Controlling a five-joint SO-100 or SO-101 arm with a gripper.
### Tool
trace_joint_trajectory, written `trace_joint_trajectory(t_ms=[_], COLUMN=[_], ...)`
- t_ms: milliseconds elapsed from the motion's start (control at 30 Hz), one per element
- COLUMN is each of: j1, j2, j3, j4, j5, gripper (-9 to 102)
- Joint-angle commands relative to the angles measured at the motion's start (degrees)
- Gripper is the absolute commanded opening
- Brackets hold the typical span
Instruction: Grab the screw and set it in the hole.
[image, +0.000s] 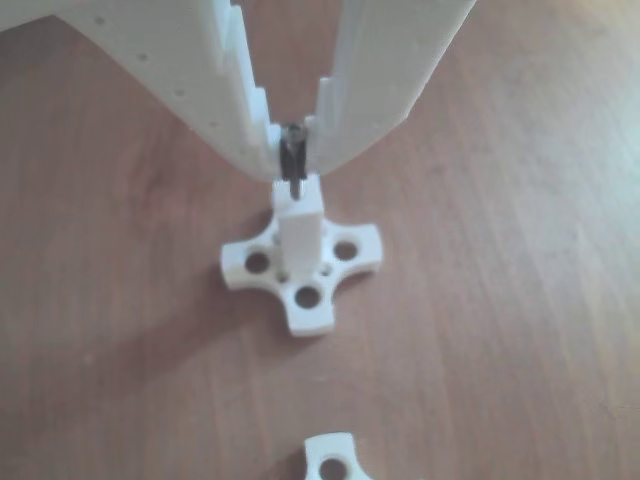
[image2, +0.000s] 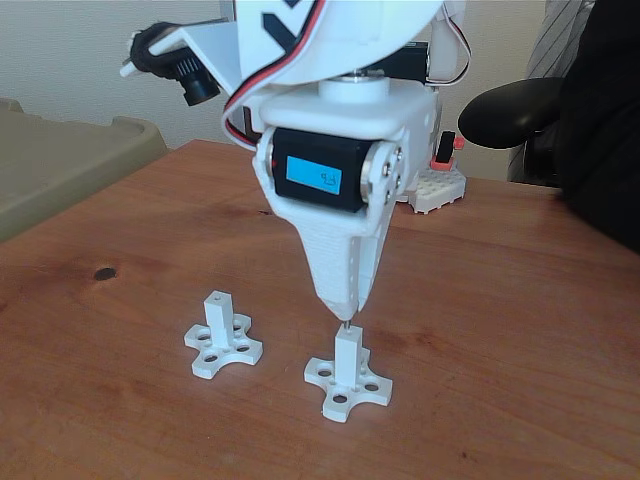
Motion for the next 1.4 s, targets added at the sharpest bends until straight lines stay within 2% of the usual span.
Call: trace_joint_trajectory(t_ms=[0,1367], j1=[-0.4,-1.1], j2=[0.8,0.8], j3=[-1.1,-0.4], j4=[-0.7,-0.4], j5=[0.0,0.3], gripper=[-4,-4])
